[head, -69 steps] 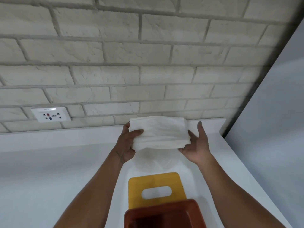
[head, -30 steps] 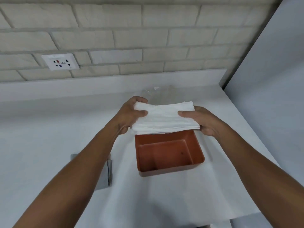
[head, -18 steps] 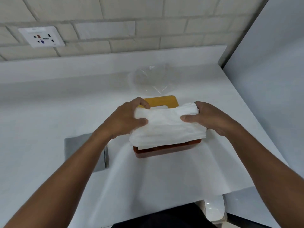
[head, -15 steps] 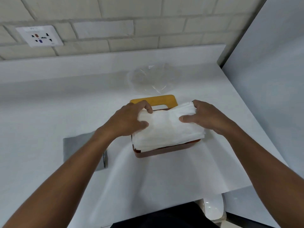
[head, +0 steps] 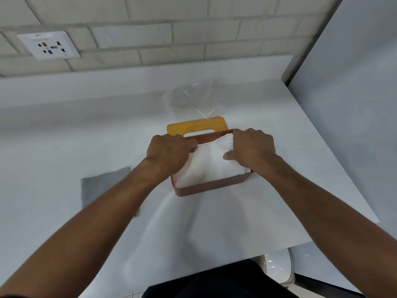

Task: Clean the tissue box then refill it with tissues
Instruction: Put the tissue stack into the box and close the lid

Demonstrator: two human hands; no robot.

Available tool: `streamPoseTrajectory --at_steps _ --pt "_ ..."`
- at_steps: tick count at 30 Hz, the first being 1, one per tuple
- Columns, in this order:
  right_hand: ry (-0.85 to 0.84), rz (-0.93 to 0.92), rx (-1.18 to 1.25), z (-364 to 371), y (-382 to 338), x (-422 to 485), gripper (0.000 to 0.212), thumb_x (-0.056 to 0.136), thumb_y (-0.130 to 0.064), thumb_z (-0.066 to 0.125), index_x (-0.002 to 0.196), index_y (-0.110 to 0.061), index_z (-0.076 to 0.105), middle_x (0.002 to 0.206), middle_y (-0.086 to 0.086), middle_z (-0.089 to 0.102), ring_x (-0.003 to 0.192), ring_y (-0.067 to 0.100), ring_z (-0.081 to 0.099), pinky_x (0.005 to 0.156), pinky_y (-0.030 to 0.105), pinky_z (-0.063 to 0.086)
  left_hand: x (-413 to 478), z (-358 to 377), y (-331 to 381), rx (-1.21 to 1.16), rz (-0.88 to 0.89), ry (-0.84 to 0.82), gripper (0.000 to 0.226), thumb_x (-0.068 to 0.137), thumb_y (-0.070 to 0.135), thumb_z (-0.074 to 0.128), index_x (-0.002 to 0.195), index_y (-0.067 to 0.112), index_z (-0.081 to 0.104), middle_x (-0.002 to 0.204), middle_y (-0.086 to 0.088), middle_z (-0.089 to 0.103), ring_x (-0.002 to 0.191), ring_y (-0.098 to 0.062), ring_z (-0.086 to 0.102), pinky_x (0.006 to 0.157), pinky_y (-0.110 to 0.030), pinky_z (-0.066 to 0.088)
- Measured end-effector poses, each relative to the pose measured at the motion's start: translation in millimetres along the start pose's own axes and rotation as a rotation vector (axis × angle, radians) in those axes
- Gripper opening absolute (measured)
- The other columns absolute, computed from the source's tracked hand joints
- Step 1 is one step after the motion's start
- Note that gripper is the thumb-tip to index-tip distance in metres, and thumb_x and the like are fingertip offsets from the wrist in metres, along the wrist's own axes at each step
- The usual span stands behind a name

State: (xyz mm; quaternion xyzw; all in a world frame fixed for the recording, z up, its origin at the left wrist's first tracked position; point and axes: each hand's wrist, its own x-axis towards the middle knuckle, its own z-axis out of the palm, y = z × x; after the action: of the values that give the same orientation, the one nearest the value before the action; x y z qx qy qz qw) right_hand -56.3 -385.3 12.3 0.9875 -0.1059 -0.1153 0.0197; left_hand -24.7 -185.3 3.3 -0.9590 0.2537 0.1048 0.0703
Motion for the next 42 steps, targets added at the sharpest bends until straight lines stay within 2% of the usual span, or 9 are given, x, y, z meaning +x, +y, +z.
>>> streamPoseTrajectory --at_steps 4,7,12,14,17,21,25,34,42 --pt "0.001 -0.015 -0.001 6.8 -5.9 0.7 0.051 0.081 -0.053 0.072 0.111 -0.015 0.057 0.078 -0.003 0.048 0.077 0.022 0.051 0.067 0.031 0.036 1.5 5.3 2.5 0.051 0.028 -0.008 0.034 0.108 0.016 0.039 0.135 0.033 0.052 0.119 -0.002 0.067 0.085 -0.026 0.052 0.073 -0.034 0.036" --pt "0.015 -0.023 0.01 6.4 -7.2 -3.2 0.059 0.08 -0.055 0.072 0.116 -0.013 0.052 0.098 0.003 0.064 0.09 0.025 0.062 0.068 0.031 0.036 0.8 7.1 3.5 0.106 0.017 0.013 0.038 0.109 0.016 0.041 0.141 0.034 0.051 0.119 0.0 0.069 0.094 -0.027 0.065 0.074 -0.034 0.038" --pt "0.219 -0.097 -0.092 -2.3 -0.7 -20.0 0.06 0.083 -0.053 0.069 0.126 -0.018 0.045 0.107 0.002 0.063 0.092 0.028 0.066 0.064 0.03 0.037 -16.4 4.7 15.4 0.223 -0.042 0.166 0.031 0.102 0.03 0.062 0.133 0.027 0.054 0.114 0.003 0.067 0.101 -0.023 0.068 0.069 -0.034 0.034" --pt "0.137 -0.241 -0.04 1.1 -1.5 -18.3 0.05 0.084 -0.041 0.071 0.126 -0.025 0.049 0.118 -0.001 0.058 0.099 0.027 0.063 0.068 0.032 0.04 -21.0 3.7 26.6 0.232 0.041 0.216 0.032 0.101 0.032 0.063 0.132 0.029 0.056 0.116 0.002 0.068 0.106 -0.023 0.067 0.07 -0.033 0.035" --pt "-0.154 -0.46 -0.048 14.4 -1.8 -1.4 0.057 0.076 -0.027 0.078 0.127 -0.035 0.054 0.12 -0.003 0.059 0.104 0.023 0.06 0.068 0.032 0.045 -9.8 15.1 34.9 0.211 0.183 0.048 0.043 0.103 0.033 0.056 0.145 0.031 0.048 0.12 -0.003 0.066 0.105 -0.024 0.069 0.069 -0.034 0.04" --pt "-0.24 -0.455 -0.015 25.3 -1.9 16.6 0.07 0.071 -0.012 0.081 0.133 -0.026 0.05 0.124 0.002 0.058 0.097 0.025 0.06 0.069 0.032 0.047 12.7 24.6 26.5 0.237 0.15 -0.049 0.059 0.096 0.035 0.067 0.148 0.026 0.04 0.114 -0.006 0.063 0.09 -0.023 0.065 0.066 -0.034 0.043" --pt "-0.181 -0.474 -0.047 22.4 -1.9 20.8 0.077 0.066 -0.025 0.088 0.131 -0.024 0.049 0.12 0.0 0.055 0.093 0.024 0.061 0.066 0.033 0.047 18.9 21.7 21.7 0.195 0.217 -0.047 0.051 0.095 0.041 0.064 0.141 0.025 0.049 0.107 -0.002 0.066 0.09 -0.023 0.066 0.064 -0.033 0.044" --pt "-0.187 -0.458 -0.136 28.4 -4.8 23.6 0.078 0.061 -0.023 0.09 0.127 -0.018 0.048 0.116 0.006 0.058 0.097 0.029 0.062 0.063 0.033 0.041 32.5 33.7 9.8 0.078 0.289 -0.149 0.056 0.085 0.061 0.074 0.127 0.028 0.059 0.108 0.001 0.071 0.095 -0.023 0.07 0.075 -0.037 0.06" --pt "-0.153 -0.446 -0.046 22.4 -0.6 23.1 0.074 0.067 -0.032 0.087 0.13 -0.027 0.048 0.119 -0.002 0.057 0.099 0.023 0.06 0.063 0.031 0.042 28.4 30.5 14.2 0.073 0.298 -0.034 0.048 0.088 0.06 0.069 0.122 0.028 0.06 0.101 0.005 0.07 0.088 -0.019 0.068 0.061 -0.03 0.043"
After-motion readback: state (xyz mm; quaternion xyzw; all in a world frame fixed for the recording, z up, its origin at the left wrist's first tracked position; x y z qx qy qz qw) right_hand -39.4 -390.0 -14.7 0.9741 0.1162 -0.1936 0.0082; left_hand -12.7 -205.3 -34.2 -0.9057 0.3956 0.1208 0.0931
